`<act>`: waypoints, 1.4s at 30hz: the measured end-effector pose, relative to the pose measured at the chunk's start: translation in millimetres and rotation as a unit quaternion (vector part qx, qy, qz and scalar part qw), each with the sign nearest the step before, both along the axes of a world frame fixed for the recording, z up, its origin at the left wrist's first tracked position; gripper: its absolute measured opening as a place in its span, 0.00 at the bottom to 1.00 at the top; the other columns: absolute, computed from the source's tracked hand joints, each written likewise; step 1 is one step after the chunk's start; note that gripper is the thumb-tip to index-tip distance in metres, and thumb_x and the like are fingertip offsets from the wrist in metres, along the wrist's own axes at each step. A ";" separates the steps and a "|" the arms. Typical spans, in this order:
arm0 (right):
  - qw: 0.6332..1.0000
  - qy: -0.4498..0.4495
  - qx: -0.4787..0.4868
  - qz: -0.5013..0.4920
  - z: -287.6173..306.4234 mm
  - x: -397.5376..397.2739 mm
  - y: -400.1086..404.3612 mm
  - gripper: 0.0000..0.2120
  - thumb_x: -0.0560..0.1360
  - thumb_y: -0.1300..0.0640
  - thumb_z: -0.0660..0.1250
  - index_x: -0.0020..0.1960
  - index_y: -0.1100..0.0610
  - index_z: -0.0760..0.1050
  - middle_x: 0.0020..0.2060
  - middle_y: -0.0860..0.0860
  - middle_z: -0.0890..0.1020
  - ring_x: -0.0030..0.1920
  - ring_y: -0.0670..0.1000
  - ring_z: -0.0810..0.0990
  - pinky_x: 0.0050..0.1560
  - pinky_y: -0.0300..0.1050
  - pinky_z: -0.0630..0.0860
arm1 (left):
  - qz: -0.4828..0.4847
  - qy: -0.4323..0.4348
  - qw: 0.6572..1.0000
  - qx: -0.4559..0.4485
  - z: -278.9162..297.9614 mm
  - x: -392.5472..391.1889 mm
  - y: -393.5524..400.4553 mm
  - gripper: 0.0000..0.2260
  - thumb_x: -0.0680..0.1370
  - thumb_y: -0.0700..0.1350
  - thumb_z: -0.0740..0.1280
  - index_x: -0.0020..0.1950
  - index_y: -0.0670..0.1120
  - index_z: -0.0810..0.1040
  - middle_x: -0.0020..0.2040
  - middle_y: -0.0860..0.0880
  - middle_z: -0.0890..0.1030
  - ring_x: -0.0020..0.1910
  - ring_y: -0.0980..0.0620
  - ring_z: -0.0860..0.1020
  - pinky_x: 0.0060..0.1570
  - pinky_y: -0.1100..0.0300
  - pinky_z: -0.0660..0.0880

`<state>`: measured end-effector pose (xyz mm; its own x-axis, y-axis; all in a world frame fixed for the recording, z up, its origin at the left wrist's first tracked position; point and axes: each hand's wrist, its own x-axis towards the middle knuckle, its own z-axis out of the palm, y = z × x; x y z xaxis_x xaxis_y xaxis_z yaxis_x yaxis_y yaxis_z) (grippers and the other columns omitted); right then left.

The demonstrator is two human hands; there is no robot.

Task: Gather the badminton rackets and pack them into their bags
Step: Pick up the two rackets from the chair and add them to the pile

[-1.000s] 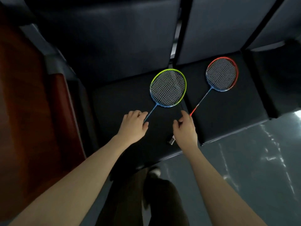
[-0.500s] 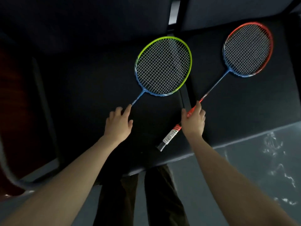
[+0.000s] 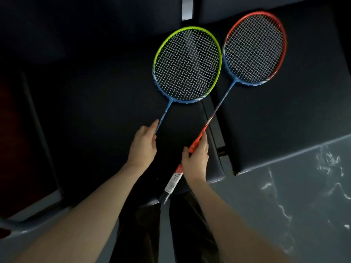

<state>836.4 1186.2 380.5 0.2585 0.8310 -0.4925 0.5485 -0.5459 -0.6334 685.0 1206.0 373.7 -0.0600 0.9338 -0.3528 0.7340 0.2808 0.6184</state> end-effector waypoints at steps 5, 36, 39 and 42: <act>0.999 -0.003 0.024 -0.049 2.2 -3.1 -4.2 0.28 0.78 0.58 0.59 0.75 0.52 0.52 0.59 0.49 0.67 0.50 0.48 0.71 0.51 0.45 0.71 | 0.012 -0.044 0.999 0.023 4.7 -11.2 -10.6 0.20 0.78 0.37 0.62 0.70 0.45 0.68 0.52 0.47 0.73 0.45 0.54 0.75 0.48 0.62 0.74; 0.958 0.031 0.283 0.037 330.5 -59.2 -175.1 0.22 0.77 0.58 0.63 0.70 0.50 0.67 0.39 0.48 0.71 0.38 0.43 0.71 0.40 0.28 0.69 | 0.098 -0.089 0.951 0.279 347.4 -66.6 -172.4 0.15 0.74 0.35 0.68 0.60 0.43 0.78 0.43 0.50 0.74 0.36 0.57 0.74 0.43 0.75 0.70; 0.946 0.041 0.309 0.087 359.2 -73.1 -208.4 0.22 0.77 0.59 0.64 0.70 0.52 0.67 0.38 0.48 0.71 0.38 0.45 0.71 0.40 0.30 0.70 | 0.146 -0.072 0.940 0.300 379.7 -86.2 -211.9 0.15 0.74 0.35 0.67 0.60 0.44 0.78 0.44 0.49 0.74 0.36 0.57 0.74 0.43 0.74 0.71; 0.937 0.055 0.319 0.133 383.7 -99.8 -232.5 0.22 0.77 0.59 0.64 0.70 0.53 0.67 0.37 0.46 0.71 0.37 0.44 0.71 0.40 0.31 0.71 | 0.192 -0.059 0.928 0.313 407.2 -113.2 -248.1 0.15 0.75 0.36 0.67 0.61 0.44 0.77 0.44 0.50 0.74 0.36 0.58 0.73 0.44 0.71 0.72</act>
<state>736.6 953.7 764.2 -0.0234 0.9931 0.1148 0.5239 0.1100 -0.8446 571.8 957.9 780.9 -0.4269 0.8757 0.2255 0.5705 0.0673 0.8186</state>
